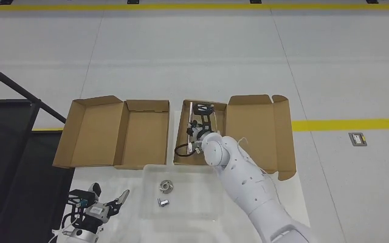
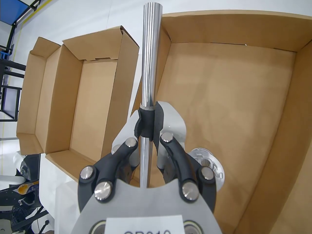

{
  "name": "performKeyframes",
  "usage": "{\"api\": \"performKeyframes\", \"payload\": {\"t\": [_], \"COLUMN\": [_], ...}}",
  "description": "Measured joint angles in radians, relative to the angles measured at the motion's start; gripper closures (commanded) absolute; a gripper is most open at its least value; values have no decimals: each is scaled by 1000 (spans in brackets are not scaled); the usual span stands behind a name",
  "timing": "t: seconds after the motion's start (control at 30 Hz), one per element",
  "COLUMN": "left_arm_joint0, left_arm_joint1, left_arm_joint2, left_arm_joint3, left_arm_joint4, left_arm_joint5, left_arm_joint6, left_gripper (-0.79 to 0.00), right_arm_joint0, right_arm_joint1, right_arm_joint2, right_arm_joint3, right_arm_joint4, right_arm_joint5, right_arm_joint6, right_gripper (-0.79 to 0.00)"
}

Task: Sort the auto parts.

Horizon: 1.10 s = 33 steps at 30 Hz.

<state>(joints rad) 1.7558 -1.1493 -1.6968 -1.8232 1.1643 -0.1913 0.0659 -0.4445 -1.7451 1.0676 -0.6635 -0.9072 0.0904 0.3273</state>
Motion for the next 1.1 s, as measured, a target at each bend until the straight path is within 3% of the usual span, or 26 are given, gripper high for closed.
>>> {"api": "performKeyframes", "payload": {"t": [0.3,0.33,0.37,0.47,0.83,1.1], "left_arm_joint0": [0,0,0,0,0,0], "left_arm_joint1": [0,0,0,0,0,0], "left_arm_joint2": [0,0,0,0,0,0], "left_arm_joint3": [0,0,0,0,0,0], "left_arm_joint4": [0,0,0,0,0,0], "left_arm_joint5": [0,0,0,0,0,0], "left_arm_joint6": [0,0,0,0,0,0], "left_gripper": [-785,-785,-785,-785,-785,-785], "right_arm_joint0": [25,33,43,64,101,50], "right_arm_joint1": [-26,-29,-33,-43,-64,-64], "right_arm_joint2": [-47,-49,-53,-57,-63,-81], "right_arm_joint3": [51,65,83,128,207,118], "right_arm_joint4": [-11,-8,-3,13,34,-23], "right_arm_joint5": [49,52,56,54,32,9], "right_arm_joint6": [47,49,51,48,-8,-131], "right_gripper": [-15,-200,-268,-342,-342,-354]}}
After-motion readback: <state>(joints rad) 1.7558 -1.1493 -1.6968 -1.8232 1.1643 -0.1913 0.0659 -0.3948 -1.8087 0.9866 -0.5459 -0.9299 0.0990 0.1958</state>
